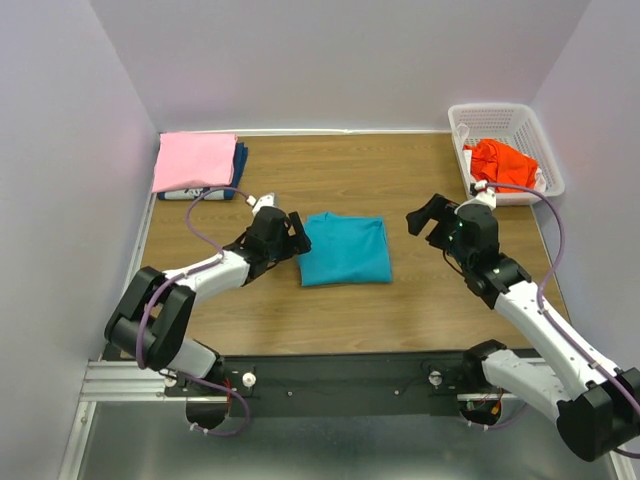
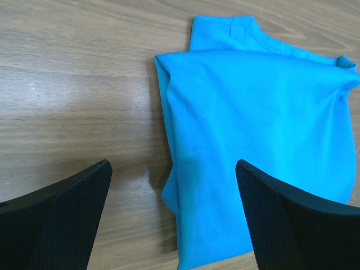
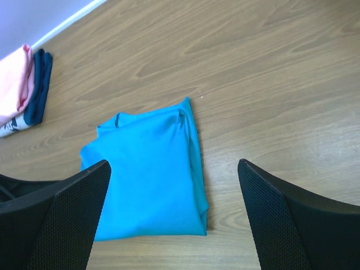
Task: Fold and stack the t-shirts
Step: Neatly place the folded tshirt to the corner
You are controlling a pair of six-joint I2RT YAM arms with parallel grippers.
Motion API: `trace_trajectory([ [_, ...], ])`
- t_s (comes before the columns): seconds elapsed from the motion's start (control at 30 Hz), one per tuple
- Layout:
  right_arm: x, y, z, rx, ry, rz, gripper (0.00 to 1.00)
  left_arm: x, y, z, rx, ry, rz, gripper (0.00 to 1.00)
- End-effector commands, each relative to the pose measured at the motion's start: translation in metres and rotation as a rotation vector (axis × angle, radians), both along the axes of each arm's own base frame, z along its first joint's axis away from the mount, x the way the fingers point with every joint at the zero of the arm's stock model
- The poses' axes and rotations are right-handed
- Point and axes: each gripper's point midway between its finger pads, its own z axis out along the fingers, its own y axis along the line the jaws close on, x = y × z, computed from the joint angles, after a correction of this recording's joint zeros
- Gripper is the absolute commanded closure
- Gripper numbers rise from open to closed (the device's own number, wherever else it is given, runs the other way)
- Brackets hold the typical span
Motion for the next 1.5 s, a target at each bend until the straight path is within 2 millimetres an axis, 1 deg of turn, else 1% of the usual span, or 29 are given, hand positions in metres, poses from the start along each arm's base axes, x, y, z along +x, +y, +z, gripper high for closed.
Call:
trace_trajectory([
  [0.0, 0.001, -0.012, 0.000, -0.003, -0.013, -0.074, 0.00, 0.001, -0.014, -0.012, -0.020, 0.024, -0.018, 0.02],
  [0.07, 0.002, -0.011, 0.000, -0.007, -0.011, -0.066, 0.00, -0.003, -0.023, -0.023, -0.008, 0.052, -0.040, 0.06],
  [0.1, 0.001, -0.011, -0.003, -0.009, -0.004, -0.063, 0.00, -0.005, -0.027, -0.026, -0.005, 0.059, -0.048, 0.11],
  [0.17, 0.001, -0.011, -0.003, -0.011, -0.004, -0.060, 0.00, -0.010, -0.036, -0.034, 0.007, 0.079, -0.072, 0.15],
  [0.33, 0.000, -0.012, -0.001, -0.013, -0.013, -0.058, 0.00, -0.017, -0.043, -0.049, 0.036, 0.121, -0.071, 0.30],
  [0.4, -0.001, -0.014, 0.000, -0.018, -0.019, -0.065, 0.00, -0.021, -0.044, -0.056, 0.065, 0.136, -0.067, 0.37],
  [0.53, -0.002, -0.018, 0.002, -0.027, -0.029, -0.083, 0.00, -0.018, -0.045, -0.065, 0.130, 0.152, -0.015, 0.44],
  [0.57, -0.002, -0.020, 0.002, -0.031, -0.034, -0.089, 0.00, -0.019, -0.040, -0.071, 0.181, 0.177, 0.010, 0.48],
  [0.67, -0.003, -0.024, 0.005, -0.036, -0.046, -0.107, 0.00, -0.019, -0.038, -0.075, 0.259, 0.200, 0.046, 0.57],
  [0.7, -0.003, -0.025, 0.005, -0.040, -0.047, -0.110, 0.00, -0.015, -0.033, -0.074, 0.297, 0.187, 0.072, 0.59],
  [0.77, -0.003, -0.027, 0.005, -0.047, -0.050, -0.117, 0.00, -0.010, -0.033, -0.073, 0.336, 0.183, 0.087, 0.63],
  [0.8, -0.004, -0.029, 0.005, -0.051, -0.052, -0.125, 0.00, -0.006, -0.031, -0.072, 0.354, 0.172, 0.100, 0.87],
  [0.83, -0.004, -0.030, 0.005, -0.053, -0.054, -0.131, 0.00, -0.004, -0.031, -0.071, 0.364, 0.168, 0.104, 0.92],
  [0.87, -0.004, -0.033, 0.004, -0.060, -0.055, -0.144, 0.00, 0.000, -0.032, -0.069, 0.373, 0.162, 0.106, 1.00],
  [0.97, -0.005, -0.039, 0.006, -0.071, -0.066, -0.168, 0.00, 0.015, -0.030, -0.058, 0.425, 0.127, 0.121, 1.00],
  [1.0, -0.005, -0.040, 0.007, -0.072, -0.069, -0.174, 0.00, 0.024, -0.025, -0.046, 0.467, 0.094, 0.152, 1.00],
  [1.03, -0.005, -0.042, 0.006, -0.077, -0.069, -0.181, 0.00, 0.026, -0.019, -0.048, 0.501, 0.081, 0.168, 1.00],
  [1.07, -0.006, -0.043, 0.007, -0.084, -0.072, -0.188, 0.00, 0.034, -0.017, -0.040, 0.542, 0.065, 0.183, 1.00],
  [1.1, -0.006, -0.045, 0.007, -0.085, -0.074, -0.193, 0.00, 0.043, -0.007, -0.031, 0.600, 0.023, 0.222, 1.00],
  [1.13, -0.006, -0.046, 0.006, -0.089, -0.073, -0.200, 0.00, 0.047, 0.000, -0.026, 0.663, 0.010, 0.212, 1.00],
  [1.17, -0.006, -0.049, 0.006, -0.096, -0.074, -0.212, 0.00, 0.056, 0.000, -0.015, 0.687, -0.021, 0.218, 1.00],
  [1.2, -0.006, -0.050, 0.005, -0.100, -0.073, -0.218, 0.00, 0.064, 0.011, -0.006, 0.736, -0.052, 0.251, 1.00],
  [1.27, -0.005, -0.052, 0.004, -0.112, -0.071, -0.225, 0.00, 0.081, 0.018, 0.014, 0.797, -0.110, 0.227, 1.00],
  [1.3, -0.005, -0.053, 0.003, -0.117, -0.069, -0.231, 0.00, 0.087, 0.022, 0.021, 0.819, -0.128, 0.219, 1.00],
  [1.33, -0.005, -0.054, 0.004, -0.120, -0.070, -0.235, 0.00, 0.101, 0.024, 0.030, 0.802, -0.165, 0.227, 1.00],
  [1.37, -0.005, -0.054, 0.003, -0.127, -0.069, -0.234, 0.00, 0.107, 0.028, 0.039, 0.811, -0.190, 0.226, 1.00],
  [1.4, -0.005, -0.055, 0.004, -0.130, -0.071, -0.239, 0.00, 0.112, 0.030, 0.043, 0.842, -0.200, 0.170, 1.00],
  [1.43, -0.005, -0.056, 0.004, -0.136, -0.070, -0.241, 0.00, 0.125, 0.038, 0.052, 0.834, -0.232, 0.185, 1.00],
  [1.47, -0.005, -0.058, 0.004, -0.139, -0.071, -0.251, 0.00, 0.130, 0.043, 0.055, 0.848, -0.242, 0.181, 1.00],
])
